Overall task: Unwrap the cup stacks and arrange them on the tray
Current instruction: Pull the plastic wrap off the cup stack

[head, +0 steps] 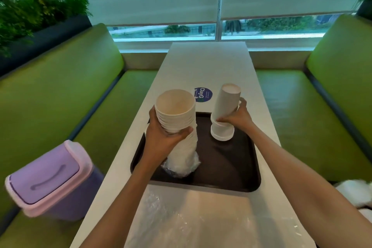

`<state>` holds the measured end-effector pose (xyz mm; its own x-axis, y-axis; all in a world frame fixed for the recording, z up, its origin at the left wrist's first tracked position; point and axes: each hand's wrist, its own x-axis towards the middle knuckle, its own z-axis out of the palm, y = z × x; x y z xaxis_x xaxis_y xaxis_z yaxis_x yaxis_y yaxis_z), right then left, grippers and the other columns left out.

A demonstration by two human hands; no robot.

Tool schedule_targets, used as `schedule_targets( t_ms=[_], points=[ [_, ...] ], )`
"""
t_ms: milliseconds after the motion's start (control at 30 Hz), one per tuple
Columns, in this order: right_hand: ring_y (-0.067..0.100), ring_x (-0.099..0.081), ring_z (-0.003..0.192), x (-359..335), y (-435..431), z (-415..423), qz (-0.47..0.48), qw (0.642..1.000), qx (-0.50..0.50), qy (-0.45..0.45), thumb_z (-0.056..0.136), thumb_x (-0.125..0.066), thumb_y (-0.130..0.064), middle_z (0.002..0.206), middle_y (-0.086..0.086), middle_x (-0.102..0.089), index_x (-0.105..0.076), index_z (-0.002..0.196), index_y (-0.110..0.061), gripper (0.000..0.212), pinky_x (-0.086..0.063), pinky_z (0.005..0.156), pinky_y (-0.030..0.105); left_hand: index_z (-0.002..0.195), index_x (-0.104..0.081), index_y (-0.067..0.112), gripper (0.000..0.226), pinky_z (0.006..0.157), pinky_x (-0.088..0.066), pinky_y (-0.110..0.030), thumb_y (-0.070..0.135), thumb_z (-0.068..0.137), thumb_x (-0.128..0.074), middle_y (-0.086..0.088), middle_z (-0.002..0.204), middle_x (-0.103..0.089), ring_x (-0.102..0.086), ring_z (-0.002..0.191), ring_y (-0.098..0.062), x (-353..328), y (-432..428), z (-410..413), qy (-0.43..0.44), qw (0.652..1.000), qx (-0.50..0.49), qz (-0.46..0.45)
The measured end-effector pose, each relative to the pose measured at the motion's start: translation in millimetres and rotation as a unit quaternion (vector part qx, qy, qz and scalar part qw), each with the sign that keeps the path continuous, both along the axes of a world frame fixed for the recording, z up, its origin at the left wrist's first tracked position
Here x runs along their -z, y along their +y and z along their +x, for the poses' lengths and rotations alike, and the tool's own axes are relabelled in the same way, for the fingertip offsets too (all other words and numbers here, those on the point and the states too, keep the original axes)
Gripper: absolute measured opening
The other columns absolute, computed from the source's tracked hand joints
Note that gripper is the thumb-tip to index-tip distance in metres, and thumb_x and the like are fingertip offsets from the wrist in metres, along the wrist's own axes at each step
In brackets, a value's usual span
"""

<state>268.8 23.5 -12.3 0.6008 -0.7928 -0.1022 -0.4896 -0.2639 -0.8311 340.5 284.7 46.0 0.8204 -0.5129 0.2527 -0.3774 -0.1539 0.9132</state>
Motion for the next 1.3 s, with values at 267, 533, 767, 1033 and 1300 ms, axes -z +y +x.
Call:
schedule_targets(
  t_ms=[267,533,767,1033,1300],
  points=[
    [0.023,-0.034,0.137,-68.7,23.0,-13.2,-0.121,0.96,0.07,-0.243,0.087,-0.069,-0.033,0.15,0.01,-0.033,-0.029,0.147,-0.012,0.076,-0.03,0.113,0.042,0.133,-0.034,0.018,0.093,0.082,-0.043,-0.007,0.021,0.059,-0.09,0.011,0.12,-0.05,-0.051,0.107,-0.006,2.0,1.8,-2.7,-0.008,1.0,0.007,0.006],
    [0.019,-0.043,0.128,-169.6,98.7,14.1,-0.17,0.929,-0.329,0.014,0.065,-0.075,-0.056,0.146,0.003,-0.036,-0.036,0.145,-0.024,0.094,-0.038,0.099,0.028,0.133,-0.029,0.03,0.096,0.082,-0.039,0.0,0.025,0.057,-0.089,0.028,0.119,-0.045,-0.049,0.106,0.011,-4.1,-0.9,-8.6,0.008,0.999,0.022,-0.037],
    [0.018,-0.044,0.117,-175.9,123.2,29.8,-0.253,0.881,-0.374,0.144,0.062,-0.081,-0.056,0.121,-0.001,-0.039,-0.044,0.14,-0.019,0.094,-0.037,0.095,0.029,0.139,-0.028,0.023,0.099,0.072,-0.039,0.0,0.029,0.06,-0.089,0.018,0.116,-0.048,-0.05,0.103,0.0,-3.9,-1.7,-7.0,0.02,1.0,0.018,-0.009],
    [0.023,-0.05,0.117,-186.6,122.0,51.1,-0.242,0.877,-0.361,0.205,0.075,-0.071,-0.055,0.132,0.006,-0.052,-0.054,0.133,-0.011,0.074,-0.044,0.092,0.033,0.141,-0.029,0.021,0.094,0.079,-0.04,-0.018,0.032,0.067,-0.085,0.008,0.122,-0.049,-0.048,0.103,-0.008,-12.9,-4.3,13.1,0.033,0.998,0.038,0.036],
    [0.021,-0.055,0.104,-191.4,119.0,67.0,-0.217,0.871,-0.366,0.246,0.075,-0.071,-0.057,0.126,0.006,-0.06,-0.058,0.128,-0.007,0.074,-0.051,0.095,0.038,0.142,-0.025,0.021,0.101,0.066,-0.04,0.001,0.026,0.063,-0.088,0.011,0.118,-0.046,-0.048,0.104,-0.008,-10.9,-6.5,13.4,0.029,0.999,0.039,0.015]
  ],
)
